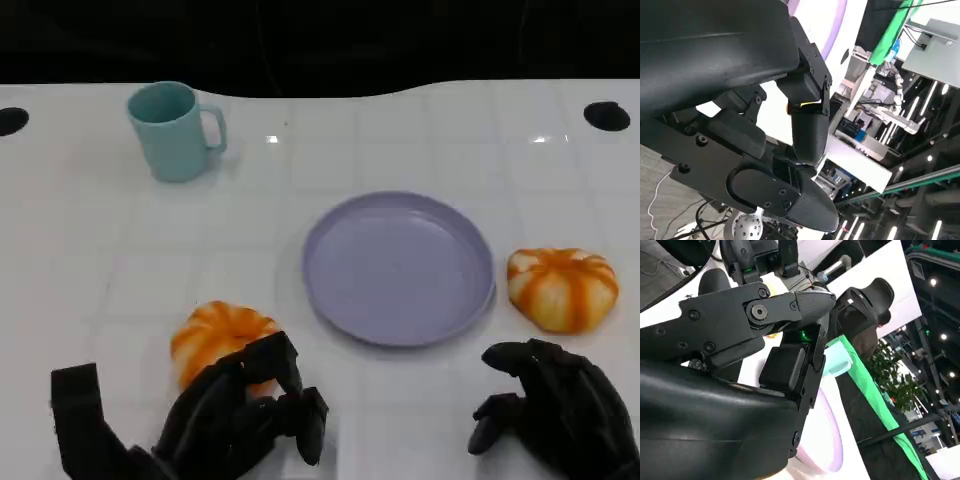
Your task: Grasp the bread from the table and place it into the plate.
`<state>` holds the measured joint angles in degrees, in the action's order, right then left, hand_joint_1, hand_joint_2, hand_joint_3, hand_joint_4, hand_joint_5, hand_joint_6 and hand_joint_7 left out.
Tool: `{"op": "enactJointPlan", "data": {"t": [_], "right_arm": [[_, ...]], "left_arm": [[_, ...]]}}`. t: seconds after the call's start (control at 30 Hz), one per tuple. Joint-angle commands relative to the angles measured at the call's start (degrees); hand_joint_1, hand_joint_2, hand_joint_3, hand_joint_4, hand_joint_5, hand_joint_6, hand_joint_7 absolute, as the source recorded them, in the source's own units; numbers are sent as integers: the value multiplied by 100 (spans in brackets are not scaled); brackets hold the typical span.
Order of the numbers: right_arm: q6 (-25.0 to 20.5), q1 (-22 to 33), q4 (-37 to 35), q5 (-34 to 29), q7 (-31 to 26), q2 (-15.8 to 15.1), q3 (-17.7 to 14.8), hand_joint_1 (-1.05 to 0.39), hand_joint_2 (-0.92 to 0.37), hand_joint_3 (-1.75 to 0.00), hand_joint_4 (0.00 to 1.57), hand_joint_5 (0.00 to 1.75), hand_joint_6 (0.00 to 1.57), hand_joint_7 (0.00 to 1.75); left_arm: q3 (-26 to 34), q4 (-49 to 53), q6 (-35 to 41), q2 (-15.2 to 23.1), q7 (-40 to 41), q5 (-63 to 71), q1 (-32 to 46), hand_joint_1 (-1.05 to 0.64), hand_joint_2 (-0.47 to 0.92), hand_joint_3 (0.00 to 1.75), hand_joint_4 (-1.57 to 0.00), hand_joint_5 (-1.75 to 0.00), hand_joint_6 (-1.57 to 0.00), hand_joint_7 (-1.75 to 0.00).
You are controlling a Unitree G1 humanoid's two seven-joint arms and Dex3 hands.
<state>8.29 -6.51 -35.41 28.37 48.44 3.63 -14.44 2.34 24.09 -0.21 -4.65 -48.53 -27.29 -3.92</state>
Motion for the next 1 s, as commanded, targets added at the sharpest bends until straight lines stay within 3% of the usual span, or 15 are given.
{"op": "enactJointPlan", "data": {"t": [0.03, 0.27, 0.57, 0.67, 0.8, 1.0], "right_arm": [[17, 33, 45, 20, 9, -88, -7, -60, -92, -16, 157, 56, 157, 22], [36, 41, 50, 13, 2, -81, -6, -61, -92, -17, 157, 56, 157, 21], [-34, 83, 154, -4, -76, -83, 21, -61, -92, -15, 157, 57, 157, 23], [-62, 106, 192, -1, -94, -82, 33, -61, -92, -16, 157, 57, 157, 23], [-87, 117, 218, 25, -93, -74, 49, -59, -92, -16, 157, 57, 157, 23], [-113, 141, 253, 34, -109, -71, 57, -58, -92, -15, 157, 56, 157, 22]], "left_arm": [[28, 13, -62, 60, -7, 27, 35, -101, 73, 0, -88, -168, -78, -141], [23, -36, -274, 71, -49, 73, 57, -102, 74, 1, -87, -166, -76, -140], [-51, -215, -2328, 224, 193, 919, 12, -105, 87, 4, -65, -152, -63, -120], [-121, -540, -2829, 500, 553, 1506, 56, -105, 91, 2, -63, -131, -51, -96], [-184, -909, -3376, 788, 1205, 2353, 140, -105, 88, 0, -60, -116, -43, -80], [-203, -1581, -3671, 1299, 2389, 3874, 321, -105, 92, 4, -32, -110, -24, -59]]}}
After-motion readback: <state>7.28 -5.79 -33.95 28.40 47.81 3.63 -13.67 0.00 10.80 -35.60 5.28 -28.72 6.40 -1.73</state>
